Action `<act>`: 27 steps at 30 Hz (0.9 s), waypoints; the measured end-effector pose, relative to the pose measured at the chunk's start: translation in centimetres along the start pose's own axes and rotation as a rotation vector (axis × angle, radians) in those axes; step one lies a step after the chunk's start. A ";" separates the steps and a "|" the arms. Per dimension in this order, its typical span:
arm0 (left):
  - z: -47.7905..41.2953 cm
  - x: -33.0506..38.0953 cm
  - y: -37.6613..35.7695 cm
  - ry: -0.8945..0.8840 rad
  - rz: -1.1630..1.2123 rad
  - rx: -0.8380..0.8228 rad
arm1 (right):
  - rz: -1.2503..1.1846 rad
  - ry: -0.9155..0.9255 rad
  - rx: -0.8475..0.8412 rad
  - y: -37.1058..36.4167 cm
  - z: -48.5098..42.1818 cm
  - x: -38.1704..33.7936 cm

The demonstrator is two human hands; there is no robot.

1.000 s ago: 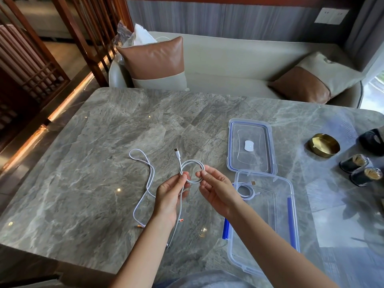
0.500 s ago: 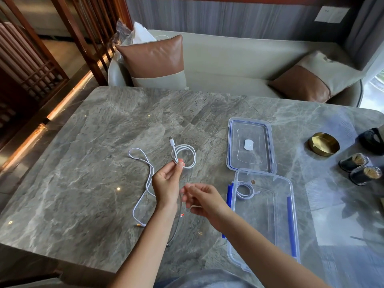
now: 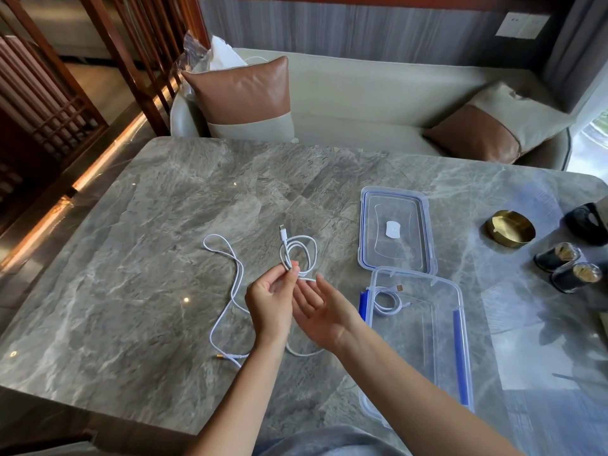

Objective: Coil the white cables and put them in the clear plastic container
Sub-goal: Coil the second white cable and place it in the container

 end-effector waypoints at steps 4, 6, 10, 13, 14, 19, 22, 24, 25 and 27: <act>0.1 0.7 0.0 -0.023 0.021 0.001 | 0.040 0.140 0.092 0.5 -0.5 -0.2; 0.2 0.9 0.0 -0.023 0.024 0.007 | 0.103 0.235 0.109 0.6 -0.8 -0.5; 0.5 1.1 -0.1 0.057 0.130 -0.008 | 0.168 0.350 0.068 0.1 -0.4 -0.9; 0.7 1.3 -0.3 0.179 0.226 -0.036 | 0.269 0.397 0.018 -0.2 -0.1 -1.1; 0.7 1.4 -0.3 0.213 0.252 -0.039 | 0.310 0.411 0.008 -0.3 0.0 -1.1; 0.4 1.8 -0.1 0.267 0.289 -0.047 | 0.473 0.464 0.002 0.2 0.2 -1.4; 0.3 1.4 0.3 0.257 0.242 -0.037 | 0.573 0.557 0.018 0.4 0.4 -2.0; 0.1 1.3 0.6 0.217 0.171 -0.036 | 0.639 0.637 0.029 0.4 0.5 -2.6; 0.1 1.2 0.7 0.193 0.131 -0.039 | 0.674 0.671 0.032 0.3 0.6 -2.9; 0.1 1.2 0.9 0.152 0.058 -0.070 | 0.770 0.730 0.034 0.2 0.4 -3.6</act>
Point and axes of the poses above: each hand's wrist, its own z-axis away from the middle knuckle, its own y-axis out of the back of the hand, x = y × z, the point moved 5 cm from there along -z, towards the middle knuckle, and after that the axes turned 1 degree about -x, right-handed, at the moved point
